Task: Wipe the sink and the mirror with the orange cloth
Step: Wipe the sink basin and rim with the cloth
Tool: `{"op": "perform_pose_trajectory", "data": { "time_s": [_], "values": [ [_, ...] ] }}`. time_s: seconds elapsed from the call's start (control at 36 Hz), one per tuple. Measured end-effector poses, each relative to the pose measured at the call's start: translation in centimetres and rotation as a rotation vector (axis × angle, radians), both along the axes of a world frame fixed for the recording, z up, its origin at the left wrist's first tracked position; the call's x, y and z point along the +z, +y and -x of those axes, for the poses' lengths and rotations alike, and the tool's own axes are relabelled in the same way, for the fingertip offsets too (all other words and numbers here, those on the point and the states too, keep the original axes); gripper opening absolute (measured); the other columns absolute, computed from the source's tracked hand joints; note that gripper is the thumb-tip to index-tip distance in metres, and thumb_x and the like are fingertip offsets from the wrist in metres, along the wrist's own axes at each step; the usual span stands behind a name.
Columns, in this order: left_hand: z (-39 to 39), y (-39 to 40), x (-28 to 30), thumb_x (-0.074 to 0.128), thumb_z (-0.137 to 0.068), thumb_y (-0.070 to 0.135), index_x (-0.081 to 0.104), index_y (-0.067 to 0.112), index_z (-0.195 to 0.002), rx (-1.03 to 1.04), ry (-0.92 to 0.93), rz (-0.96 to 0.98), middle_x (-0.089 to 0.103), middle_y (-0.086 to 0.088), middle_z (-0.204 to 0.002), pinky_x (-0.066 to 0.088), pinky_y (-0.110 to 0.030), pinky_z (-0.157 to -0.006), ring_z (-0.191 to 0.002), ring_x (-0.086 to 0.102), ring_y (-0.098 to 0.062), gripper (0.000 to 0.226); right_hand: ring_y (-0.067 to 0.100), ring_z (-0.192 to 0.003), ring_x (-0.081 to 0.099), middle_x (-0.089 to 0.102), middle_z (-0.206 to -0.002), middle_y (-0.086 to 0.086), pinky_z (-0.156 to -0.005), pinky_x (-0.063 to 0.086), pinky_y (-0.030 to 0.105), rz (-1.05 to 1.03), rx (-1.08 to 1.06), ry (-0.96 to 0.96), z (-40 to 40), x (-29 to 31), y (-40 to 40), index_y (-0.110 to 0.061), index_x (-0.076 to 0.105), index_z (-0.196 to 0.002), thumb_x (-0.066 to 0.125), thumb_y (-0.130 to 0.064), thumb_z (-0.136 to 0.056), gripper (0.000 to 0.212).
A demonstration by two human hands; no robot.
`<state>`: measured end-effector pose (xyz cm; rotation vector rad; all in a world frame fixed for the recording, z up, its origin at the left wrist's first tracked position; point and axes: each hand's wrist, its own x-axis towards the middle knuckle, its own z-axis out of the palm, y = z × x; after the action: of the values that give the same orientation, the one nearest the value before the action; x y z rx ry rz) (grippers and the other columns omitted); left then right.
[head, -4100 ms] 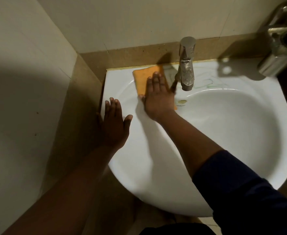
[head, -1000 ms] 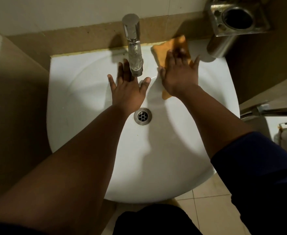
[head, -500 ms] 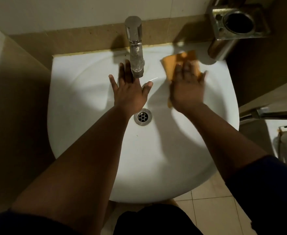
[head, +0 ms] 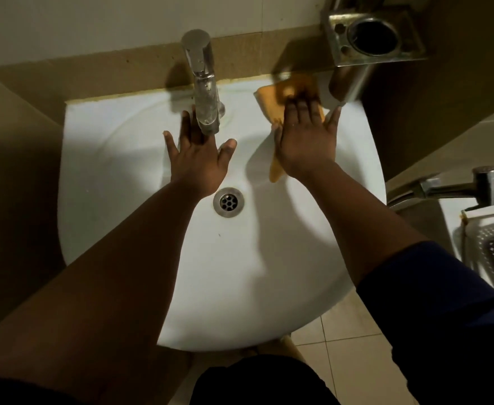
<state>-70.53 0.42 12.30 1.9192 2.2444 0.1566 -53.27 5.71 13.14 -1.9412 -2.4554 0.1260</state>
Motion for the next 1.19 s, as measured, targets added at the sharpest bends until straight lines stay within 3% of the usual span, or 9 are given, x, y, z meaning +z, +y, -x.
{"op": "perform_pose_trajectory", "data": {
  "time_s": [0.14,0.25,0.47,0.69,1.0,1.19],
  "values": [
    [-0.2,0.0,0.1,0.021,-0.097,0.049,-0.009,0.012,-0.148,0.009,-0.001,0.005,-0.008,-0.012,-0.158,-0.01,-0.055,-0.112,-0.145,-0.011,-0.028,0.07,0.028,-0.147,0.0,0.005,-0.159,0.013,-0.111,-0.006,0.058,0.023,-0.01,-0.033,-0.7,-0.3,-1.3,-0.008,0.006,-0.151,0.02,-0.035,-0.101,0.059],
    [-0.5,0.1,0.1,0.021,-0.097,0.05,-0.008,0.012,-0.148,0.023,-0.002,0.005,-0.009,-0.013,-0.158,-0.011,-0.055,-0.111,-0.145,-0.012,-0.029,0.07,0.032,-0.146,-0.001,0.003,-0.159,0.015,-0.111,-0.006,0.059,0.035,0.009,-0.042,0.1,-0.2,-1.4,-0.01,0.004,-0.151,0.02,-0.037,-0.101,0.06],
    [-0.5,0.1,-0.2,0.019,-0.097,0.049,-0.004,0.014,-0.149,0.028,0.007,-0.02,-0.006,-0.012,-0.158,-0.011,-0.055,-0.111,-0.145,-0.01,-0.029,0.067,0.039,-0.144,-0.008,-0.006,-0.158,0.017,-0.108,-0.009,0.062,0.081,0.18,0.001,4.9,0.7,-0.5,-0.033,0.0,-0.151,0.019,-0.047,-0.099,0.057],
    [-0.4,0.1,-0.4,0.016,-0.096,0.053,-0.007,0.017,-0.149,0.034,0.015,-0.011,-0.007,-0.01,-0.158,-0.011,-0.055,-0.111,-0.145,-0.009,-0.028,0.069,0.036,-0.145,-0.008,-0.005,-0.16,0.003,-0.107,-0.008,0.065,0.091,0.251,0.01,4.6,0.8,-0.8,-0.03,0.002,-0.151,0.021,-0.044,-0.099,0.057],
    [-0.4,0.0,-0.4,0.018,-0.097,0.048,-0.006,0.017,-0.149,0.036,0.016,-0.028,-0.005,-0.01,-0.158,-0.012,-0.054,-0.112,-0.146,-0.01,-0.027,0.065,0.03,-0.146,-0.008,-0.001,-0.16,0.005,-0.112,-0.009,0.056,0.074,0.303,0.057,4.7,0.3,-1.2,-0.021,0.004,-0.152,0.022,-0.039,-0.1,0.058],
    [-0.5,-0.1,-0.4,0.02,-0.099,0.045,-0.002,0.018,-0.15,0.041,-0.021,-0.055,-0.002,-0.009,-0.159,-0.01,-0.054,-0.112,-0.146,-0.007,-0.026,0.061,0.027,-0.146,-0.006,-0.002,-0.16,0.004,-0.109,-0.01,0.061,0.07,0.297,0.032,5.3,0.2,0.4,-0.022,0.004,-0.152,0.018,-0.045,-0.1,0.059]
  ]
}}
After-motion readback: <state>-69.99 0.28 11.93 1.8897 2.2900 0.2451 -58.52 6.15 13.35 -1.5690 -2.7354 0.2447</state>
